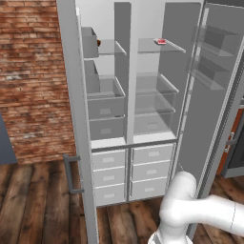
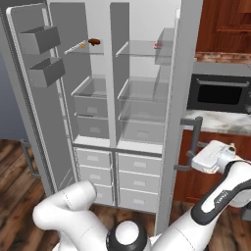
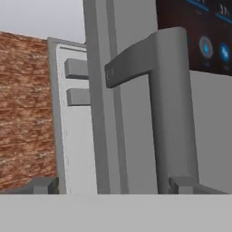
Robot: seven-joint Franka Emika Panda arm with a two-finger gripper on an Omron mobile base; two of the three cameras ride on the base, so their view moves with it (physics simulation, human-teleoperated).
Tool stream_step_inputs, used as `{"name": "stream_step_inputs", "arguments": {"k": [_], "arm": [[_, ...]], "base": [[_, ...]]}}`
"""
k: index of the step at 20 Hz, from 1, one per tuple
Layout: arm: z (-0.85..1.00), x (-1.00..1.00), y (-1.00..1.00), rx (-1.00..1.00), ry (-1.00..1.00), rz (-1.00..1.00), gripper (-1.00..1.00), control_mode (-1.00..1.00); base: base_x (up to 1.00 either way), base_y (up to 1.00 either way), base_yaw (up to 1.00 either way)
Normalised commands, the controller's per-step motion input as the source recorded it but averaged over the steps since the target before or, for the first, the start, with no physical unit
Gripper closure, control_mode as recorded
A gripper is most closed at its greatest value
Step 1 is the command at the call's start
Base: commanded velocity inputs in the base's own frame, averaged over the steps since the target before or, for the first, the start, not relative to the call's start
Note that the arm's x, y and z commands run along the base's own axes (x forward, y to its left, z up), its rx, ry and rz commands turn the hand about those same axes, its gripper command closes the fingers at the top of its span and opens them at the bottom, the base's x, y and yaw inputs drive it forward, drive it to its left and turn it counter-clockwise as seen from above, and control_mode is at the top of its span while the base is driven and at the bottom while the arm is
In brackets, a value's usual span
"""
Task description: There's a chicken drumstick in the fridge that needs to be moved to the freezer for freezing. Pick up the chicken drumstick from the fridge, place it on any shelf in the freezer, and close the fridge and freezer doors when done.
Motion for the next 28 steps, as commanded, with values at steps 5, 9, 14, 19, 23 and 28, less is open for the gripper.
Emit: {"name": "stream_step_inputs", "arguments": {"k": [5, 9, 14, 19, 23, 28], "arm": [[-0.04, 0.15, -0.06, 0.00, 0.21, -0.28, -1.00, -1.00], [-0.02, 0.00, 0.07, 0.00, 0.11, -0.30, -1.00, -1.00], [0.00, -0.27, 0.51, 0.00, 0.01, -0.08, -1.00, -1.00], [0.00, -0.04, 0.73, 0.00, -0.02, 0.00, -1.00, -1.00], [0.00, 0.59, 0.34, 0.01, -0.01, 0.03, -1.00, -1.00], [0.00, 0.62, 0.06, 0.01, -0.01, 0.04, -1.00, -1.00]], "base": [[0.00, 0.00, 0.00], [0.00, 0.00, 0.00], [0.00, 0.00, 0.00], [0.00, 0.00, 0.00], [0.00, 0.00, 0.00], [0.00, 0.00, 0.00]]}}
